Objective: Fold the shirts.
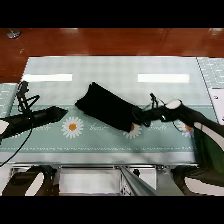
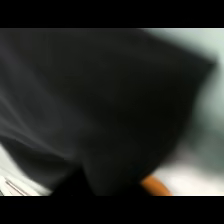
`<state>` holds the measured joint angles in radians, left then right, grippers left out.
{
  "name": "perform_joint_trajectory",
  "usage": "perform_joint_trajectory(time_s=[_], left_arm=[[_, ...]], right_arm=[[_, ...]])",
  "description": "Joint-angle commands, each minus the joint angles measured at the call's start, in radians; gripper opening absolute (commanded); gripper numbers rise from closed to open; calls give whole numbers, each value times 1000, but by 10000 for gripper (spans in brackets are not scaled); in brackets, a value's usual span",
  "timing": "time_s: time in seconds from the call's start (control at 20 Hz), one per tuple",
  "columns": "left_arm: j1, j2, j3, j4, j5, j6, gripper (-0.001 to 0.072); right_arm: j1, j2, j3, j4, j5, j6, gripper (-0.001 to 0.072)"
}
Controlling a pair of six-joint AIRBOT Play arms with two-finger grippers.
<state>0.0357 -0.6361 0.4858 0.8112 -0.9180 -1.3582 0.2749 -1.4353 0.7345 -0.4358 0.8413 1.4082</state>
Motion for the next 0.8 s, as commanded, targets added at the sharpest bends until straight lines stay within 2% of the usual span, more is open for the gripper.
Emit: perform_joint_trajectory(time_s=[0.0, 0.05, 0.2, 0.35, 0.55, 0.75], left_arm=[[-1, 0, 0, 0, 2, 0, 20], [-1, 0, 0, 0, 2, 0, 20], [-1, 0, 0, 0, 2, 0, 20], [-1, 0, 0, 0, 2, 0, 20], [-1, 0, 0, 0, 2, 0, 20], [-1, 0, 0, 0, -10, 0, 20]], right_arm=[[30, -69, 217, -2, 80, -104, 27], [29, -65, 298, -44, 107, -93, 27], [29, -62, 603, -327, 234, 80, 27], [13, -62, 890, -566, 381, 206, 27], [-100, -61, 1183, -660, 579, 304, 26], [-297, -46, 1317, -672, 785, 369, 26]])
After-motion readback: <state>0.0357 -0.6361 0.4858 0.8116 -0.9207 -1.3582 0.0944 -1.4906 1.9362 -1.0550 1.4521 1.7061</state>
